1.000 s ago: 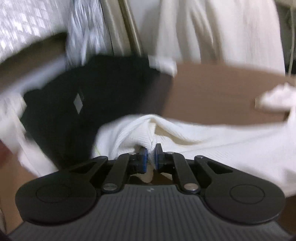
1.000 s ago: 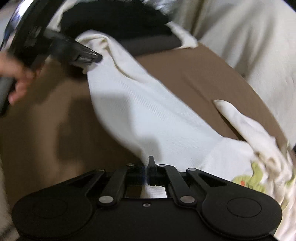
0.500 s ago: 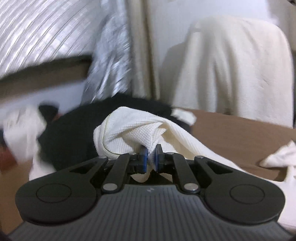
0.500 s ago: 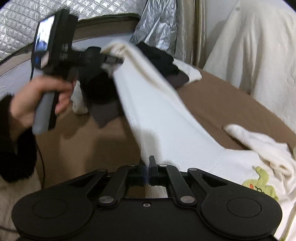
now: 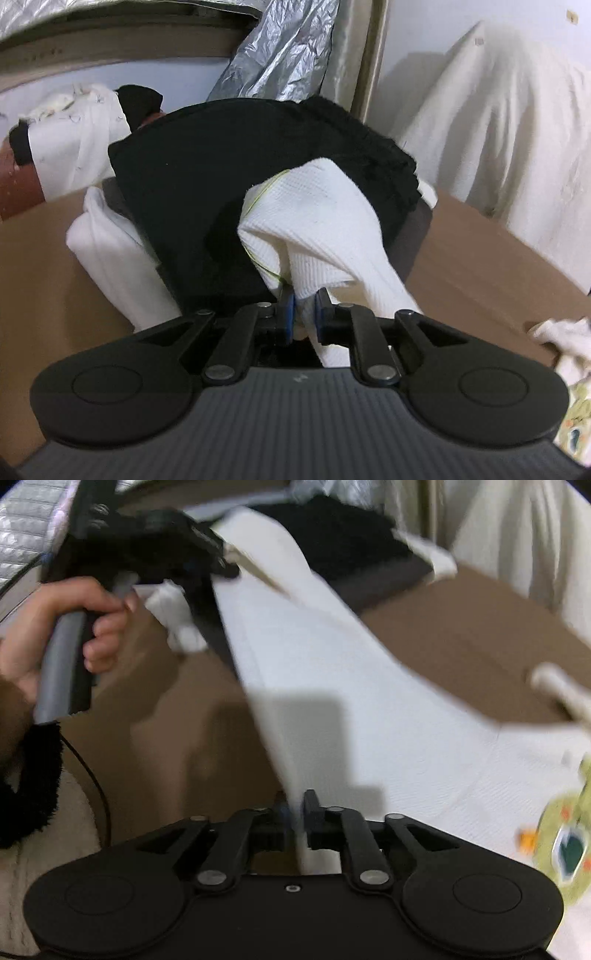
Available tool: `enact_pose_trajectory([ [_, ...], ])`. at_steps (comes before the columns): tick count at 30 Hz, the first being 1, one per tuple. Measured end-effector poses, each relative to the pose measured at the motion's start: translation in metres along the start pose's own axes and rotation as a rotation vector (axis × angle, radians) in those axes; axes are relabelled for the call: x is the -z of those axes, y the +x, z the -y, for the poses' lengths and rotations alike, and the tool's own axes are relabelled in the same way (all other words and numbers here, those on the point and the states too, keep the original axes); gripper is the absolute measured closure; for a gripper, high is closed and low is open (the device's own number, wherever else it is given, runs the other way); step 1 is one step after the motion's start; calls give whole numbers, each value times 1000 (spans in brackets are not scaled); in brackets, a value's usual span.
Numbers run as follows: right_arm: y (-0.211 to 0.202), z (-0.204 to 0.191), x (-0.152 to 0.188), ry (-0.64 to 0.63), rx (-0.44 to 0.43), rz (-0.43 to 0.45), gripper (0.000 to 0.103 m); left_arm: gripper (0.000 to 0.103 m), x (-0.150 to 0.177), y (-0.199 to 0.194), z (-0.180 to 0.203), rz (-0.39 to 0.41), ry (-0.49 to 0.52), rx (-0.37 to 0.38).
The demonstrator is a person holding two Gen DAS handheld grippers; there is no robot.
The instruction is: Fold clothes
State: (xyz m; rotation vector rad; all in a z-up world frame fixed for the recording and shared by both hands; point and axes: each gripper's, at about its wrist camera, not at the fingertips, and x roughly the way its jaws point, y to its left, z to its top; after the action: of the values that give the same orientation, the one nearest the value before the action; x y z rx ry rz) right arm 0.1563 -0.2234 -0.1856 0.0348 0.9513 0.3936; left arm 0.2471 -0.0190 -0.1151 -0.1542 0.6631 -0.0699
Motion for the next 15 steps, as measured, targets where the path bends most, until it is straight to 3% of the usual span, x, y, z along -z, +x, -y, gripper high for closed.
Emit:
enact_pose_trajectory([
  [2,-2,-2,-1,51,-30,-15,81,85,-1,-5,8,7,40,-22],
  [4,-26,-11,-6,22,-37,50,48,74,-1,-14,11,35,53,-28],
  [5,-38,-14,-8,1,-32,89,43,69,-2,-19,10,49,43,-17],
  [7,-60,-14,-12,-28,-10,155,41,55,-6,-24,3,63,10,2],
  [9,-77,7,-13,3,71,187,41,54,-13,-34,1,93,-7,7],
  [13,-110,67,-3,76,263,213,41,52,-22,-64,14,279,28,-40],
  [15,-125,105,6,106,378,193,41,43,-23,-80,24,368,58,-56],
])
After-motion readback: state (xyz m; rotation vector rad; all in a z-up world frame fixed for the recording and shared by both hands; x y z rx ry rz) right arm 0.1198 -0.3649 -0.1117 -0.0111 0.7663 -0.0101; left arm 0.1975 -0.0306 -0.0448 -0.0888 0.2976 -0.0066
